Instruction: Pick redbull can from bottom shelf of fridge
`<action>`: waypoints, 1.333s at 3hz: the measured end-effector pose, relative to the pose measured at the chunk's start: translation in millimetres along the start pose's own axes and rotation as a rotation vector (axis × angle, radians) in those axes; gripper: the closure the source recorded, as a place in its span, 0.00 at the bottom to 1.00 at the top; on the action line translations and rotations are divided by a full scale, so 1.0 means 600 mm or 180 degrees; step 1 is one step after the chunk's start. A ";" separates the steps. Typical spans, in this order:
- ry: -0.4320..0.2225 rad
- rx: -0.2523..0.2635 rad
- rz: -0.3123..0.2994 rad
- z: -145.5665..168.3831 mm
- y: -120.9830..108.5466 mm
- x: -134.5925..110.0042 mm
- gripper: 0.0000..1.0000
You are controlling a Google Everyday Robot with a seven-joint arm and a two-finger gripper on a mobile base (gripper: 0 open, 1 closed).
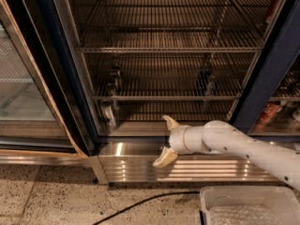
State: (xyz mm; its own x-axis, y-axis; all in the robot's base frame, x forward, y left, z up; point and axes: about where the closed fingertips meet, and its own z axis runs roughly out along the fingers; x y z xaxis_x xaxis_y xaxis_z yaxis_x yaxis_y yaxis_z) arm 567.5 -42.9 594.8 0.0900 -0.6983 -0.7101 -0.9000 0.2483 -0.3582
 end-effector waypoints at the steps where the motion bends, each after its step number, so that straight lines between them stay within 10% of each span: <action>1: -0.0284 0.0165 0.0028 0.047 -0.020 -0.010 0.00; 4: -0.1132 0.0178 0.0394 0.133 -0.099 -0.032 0.00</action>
Offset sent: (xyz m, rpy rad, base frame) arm 0.0742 0.0437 -0.0199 0.2957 -0.0963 -0.0230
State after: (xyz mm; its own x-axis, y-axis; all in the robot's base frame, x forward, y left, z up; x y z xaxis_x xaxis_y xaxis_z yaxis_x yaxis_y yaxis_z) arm 653.1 9.5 581.4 0.1332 -0.3865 -0.9126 -0.8896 0.3592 -0.2820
